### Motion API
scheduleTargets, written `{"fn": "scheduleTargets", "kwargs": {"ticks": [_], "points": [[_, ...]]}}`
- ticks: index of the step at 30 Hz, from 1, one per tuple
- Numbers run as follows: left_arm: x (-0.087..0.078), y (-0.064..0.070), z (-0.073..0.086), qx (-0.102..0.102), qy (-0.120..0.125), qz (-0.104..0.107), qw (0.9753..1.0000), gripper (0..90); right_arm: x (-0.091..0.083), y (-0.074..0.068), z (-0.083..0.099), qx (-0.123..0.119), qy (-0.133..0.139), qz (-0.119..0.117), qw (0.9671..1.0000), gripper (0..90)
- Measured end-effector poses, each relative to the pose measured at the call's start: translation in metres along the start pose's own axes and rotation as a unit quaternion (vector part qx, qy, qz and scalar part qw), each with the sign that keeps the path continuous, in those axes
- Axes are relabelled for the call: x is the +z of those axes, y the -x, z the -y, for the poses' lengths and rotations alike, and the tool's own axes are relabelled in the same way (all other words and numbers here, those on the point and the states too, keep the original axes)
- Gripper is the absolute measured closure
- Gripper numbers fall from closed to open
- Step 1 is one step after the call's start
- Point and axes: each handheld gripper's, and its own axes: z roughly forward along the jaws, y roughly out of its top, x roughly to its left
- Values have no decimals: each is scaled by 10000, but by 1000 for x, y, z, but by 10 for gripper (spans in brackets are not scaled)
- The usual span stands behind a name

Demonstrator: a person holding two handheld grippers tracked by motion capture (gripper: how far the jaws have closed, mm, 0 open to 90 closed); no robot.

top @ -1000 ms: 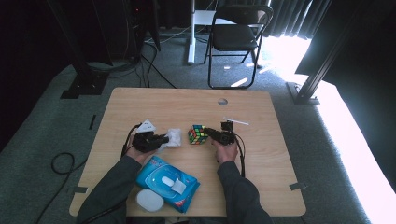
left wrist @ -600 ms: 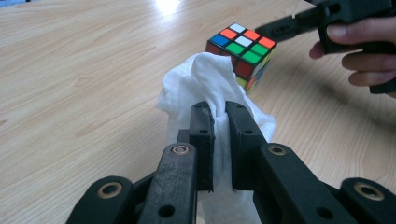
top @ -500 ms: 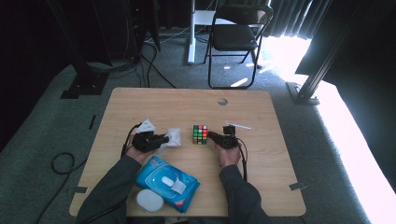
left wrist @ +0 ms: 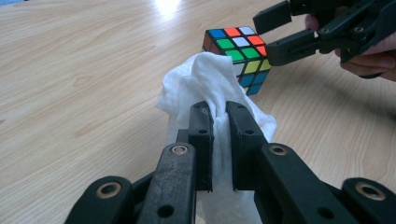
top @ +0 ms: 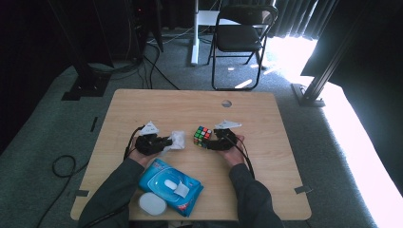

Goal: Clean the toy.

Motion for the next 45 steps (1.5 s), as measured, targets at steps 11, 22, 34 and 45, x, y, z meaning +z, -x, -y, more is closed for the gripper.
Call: {"fn": "scheduleTargets", "kwargs": {"ticks": [11,22,34,45], "points": [[0,0,0,-1,-5,13,10000,815,13,0,-13,-810,22,-127,9966,215],[0,-1,0,1,-17,5,10000,816,28,3,-5,-878,-175,-213,9958,261],[-2,-1,-4,10,13,6,10000,819,38,1,8,-849,-337,-136,9957,313],[-6,0,-10,36,52,-25,10000,820,33,0,10,-778,-247,-91,9966,340]]}}
